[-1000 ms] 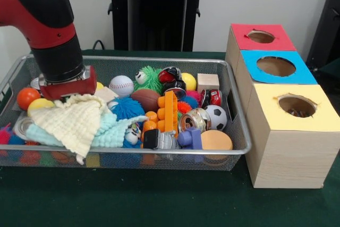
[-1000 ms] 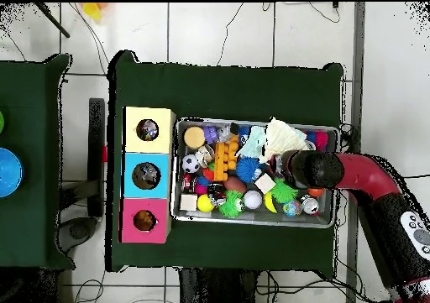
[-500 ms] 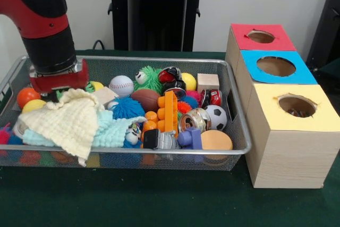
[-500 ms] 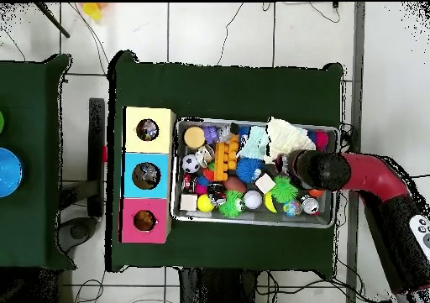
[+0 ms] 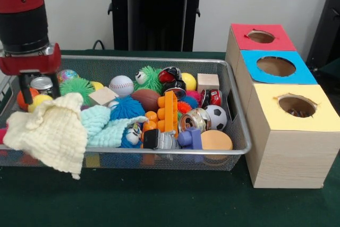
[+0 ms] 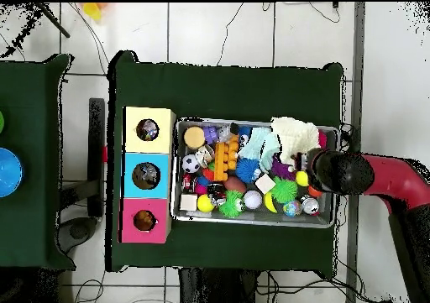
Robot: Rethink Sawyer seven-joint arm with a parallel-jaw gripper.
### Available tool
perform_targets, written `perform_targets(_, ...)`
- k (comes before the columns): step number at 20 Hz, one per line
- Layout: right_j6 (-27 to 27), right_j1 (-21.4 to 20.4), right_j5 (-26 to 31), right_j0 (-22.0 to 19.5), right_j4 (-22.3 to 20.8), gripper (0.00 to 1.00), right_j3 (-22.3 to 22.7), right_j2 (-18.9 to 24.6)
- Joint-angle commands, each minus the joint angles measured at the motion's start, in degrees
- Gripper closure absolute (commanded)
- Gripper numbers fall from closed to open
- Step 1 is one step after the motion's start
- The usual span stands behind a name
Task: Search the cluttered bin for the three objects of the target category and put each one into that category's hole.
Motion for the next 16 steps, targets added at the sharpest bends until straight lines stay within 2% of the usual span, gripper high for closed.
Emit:
perform_targets(1,-1.90,-0.36,-6.78,-0.94,-4.79,0.00,4.69,-5.07)
perform_targets(7,2.90,0.45,-12.68,-0.43,-5.37,0.00,8.59,-8.32)
perform_targets(10,4.07,0.85,-13.27,0.73,-4.54,0.00,9.44,-9.84)
perform_targets(13,6.55,0.02,-15.58,1.66,-2.79,0.00,12.56,-10.85)
perform_targets(16,7.82,-1.89,-14.95,2.77,0.49,0.00,16.29,-10.61)
